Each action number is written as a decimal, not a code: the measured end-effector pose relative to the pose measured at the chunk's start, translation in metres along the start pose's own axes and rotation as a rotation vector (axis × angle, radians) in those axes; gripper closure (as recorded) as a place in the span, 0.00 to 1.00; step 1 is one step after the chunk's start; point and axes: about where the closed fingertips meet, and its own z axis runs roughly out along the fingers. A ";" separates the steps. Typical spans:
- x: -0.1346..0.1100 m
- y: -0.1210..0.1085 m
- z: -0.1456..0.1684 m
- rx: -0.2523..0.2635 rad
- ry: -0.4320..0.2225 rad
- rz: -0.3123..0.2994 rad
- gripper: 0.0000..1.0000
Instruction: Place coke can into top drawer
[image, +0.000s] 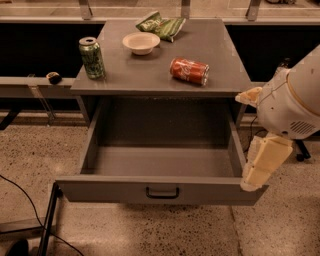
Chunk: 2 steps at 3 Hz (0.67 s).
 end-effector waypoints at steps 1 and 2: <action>0.000 0.000 0.000 0.000 0.000 0.000 0.00; 0.004 -0.027 0.004 0.023 0.030 0.009 0.00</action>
Offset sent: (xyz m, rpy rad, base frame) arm 0.0707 -0.0202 -0.0004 -0.0662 -0.0284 -0.0602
